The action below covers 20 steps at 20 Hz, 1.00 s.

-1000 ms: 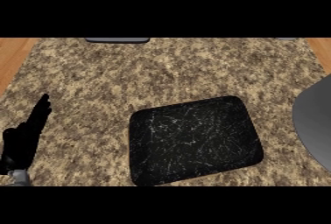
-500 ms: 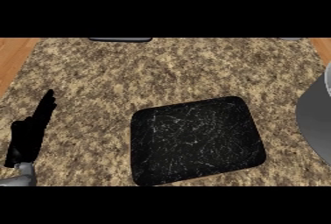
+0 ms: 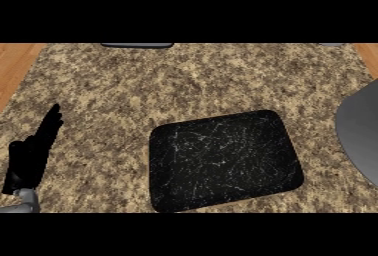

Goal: Pick the cupcake from the tray and place it in the pot

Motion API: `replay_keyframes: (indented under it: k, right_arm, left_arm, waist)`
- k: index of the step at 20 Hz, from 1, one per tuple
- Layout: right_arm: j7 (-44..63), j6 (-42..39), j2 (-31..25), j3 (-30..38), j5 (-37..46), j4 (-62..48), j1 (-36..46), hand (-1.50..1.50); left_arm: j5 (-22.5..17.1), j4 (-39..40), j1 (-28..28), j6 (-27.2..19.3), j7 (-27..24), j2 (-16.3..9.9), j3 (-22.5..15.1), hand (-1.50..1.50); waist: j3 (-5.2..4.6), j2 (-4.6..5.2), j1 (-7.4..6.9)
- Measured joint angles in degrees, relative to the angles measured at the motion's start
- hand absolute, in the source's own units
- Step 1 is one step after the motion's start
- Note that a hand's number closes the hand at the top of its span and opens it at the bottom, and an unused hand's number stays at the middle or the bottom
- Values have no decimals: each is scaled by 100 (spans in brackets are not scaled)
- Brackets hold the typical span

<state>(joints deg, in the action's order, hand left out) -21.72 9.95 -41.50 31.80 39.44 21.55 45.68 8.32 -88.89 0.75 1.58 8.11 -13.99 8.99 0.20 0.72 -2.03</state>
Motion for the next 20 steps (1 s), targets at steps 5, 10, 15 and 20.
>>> replay_keyframes:
  k: [5, 10, 15, 20]
  right_arm:
    - [-622, -8, 92, 754, -871, 52, 188, -150]
    - [-687, -688, -194, 1157, -1500, 10, 179, -150]
    - [-610, -1460, -404, 1323, -1998, 123, -148, -150]
    - [-677, -2161, -592, 1555, -2527, 407, -819, -150]
  left_arm:
    - [18, 36, -76, 4, -77, -12, 28, 0]
    - [-19, 6, -90, 27, -3, -47, 116, 0]
    - [70, -114, -197, -68, 46, 70, 76, 0]
    - [77, -150, -217, -52, 87, 52, 133, 0]
  waist:
    - [0, -21, 55]
    - [-10, -48, 124]
    - [-17, -71, 183]
    - [-19, -87, 238]
